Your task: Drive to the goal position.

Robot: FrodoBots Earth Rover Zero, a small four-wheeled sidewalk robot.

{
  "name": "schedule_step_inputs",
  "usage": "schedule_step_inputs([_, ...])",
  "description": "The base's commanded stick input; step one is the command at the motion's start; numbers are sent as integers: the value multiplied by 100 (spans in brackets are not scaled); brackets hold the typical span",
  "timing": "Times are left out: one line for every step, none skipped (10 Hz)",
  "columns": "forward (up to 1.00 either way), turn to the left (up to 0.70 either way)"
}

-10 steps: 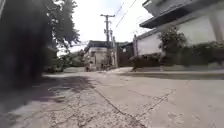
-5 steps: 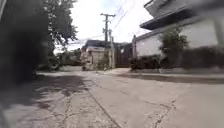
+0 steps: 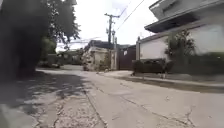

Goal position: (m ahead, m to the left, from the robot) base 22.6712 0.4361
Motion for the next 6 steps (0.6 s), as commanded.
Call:
schedule_step_inputs([70,1])
schedule_step_inputs([70,1])
schedule_step_inputs([70,1])
schedule_step_inputs([70,1])
schedule_step_inputs([70,1])
schedule_step_inputs([70,1])
